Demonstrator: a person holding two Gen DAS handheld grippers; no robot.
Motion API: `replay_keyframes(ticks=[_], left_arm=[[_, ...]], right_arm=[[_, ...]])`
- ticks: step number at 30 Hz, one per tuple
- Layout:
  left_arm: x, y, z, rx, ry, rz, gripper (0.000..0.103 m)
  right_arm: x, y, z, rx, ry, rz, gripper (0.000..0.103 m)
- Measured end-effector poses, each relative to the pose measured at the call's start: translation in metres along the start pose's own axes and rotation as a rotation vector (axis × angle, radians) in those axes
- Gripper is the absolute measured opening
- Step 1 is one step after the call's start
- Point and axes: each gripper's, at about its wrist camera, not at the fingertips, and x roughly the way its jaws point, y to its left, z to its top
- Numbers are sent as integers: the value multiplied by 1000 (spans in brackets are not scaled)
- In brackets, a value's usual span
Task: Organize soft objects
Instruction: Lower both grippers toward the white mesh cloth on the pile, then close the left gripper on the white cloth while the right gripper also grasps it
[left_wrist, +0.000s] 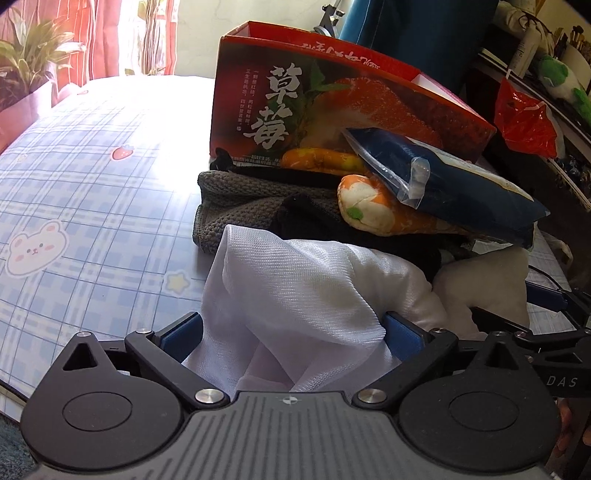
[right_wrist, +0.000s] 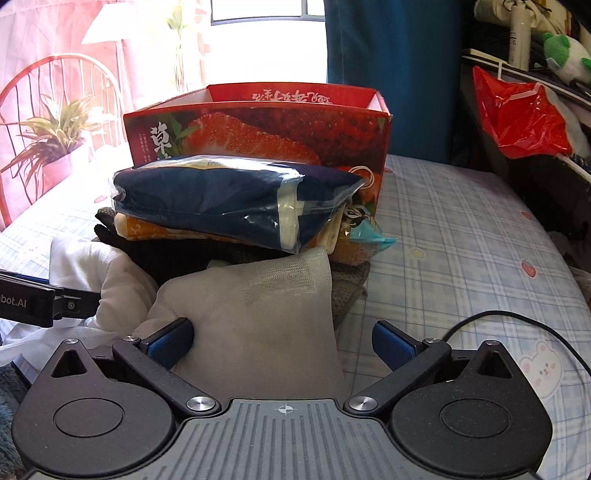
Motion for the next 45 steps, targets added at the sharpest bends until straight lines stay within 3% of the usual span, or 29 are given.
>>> replay_keyframes(ticks=[11,28,33,36,39,41,45], left_arm=[[5,0,0,-1,7,0,103],[3,1,0,-6,15,-21,103],[1,3,0,-20,19,-51,101],[-1,2,-1,-18,13,-72,94],[-5,-1,-3,0,0,-115,76],[-8,-4,-3,20,-8,-148,54],[-13,-11,-5,58,-26,-154,39]], right_arm=[[1,0,-2,15,5,22,103],[9,-13,-4,109,108,104,102],[7,-12,-5,103,109,113,97],[5,-9,-4,83,106,123,91],[2,-8,-2,80,107,139,83],[0,-5,-1,69,104,147,79],[-5,0,0,25,91,156,67]])
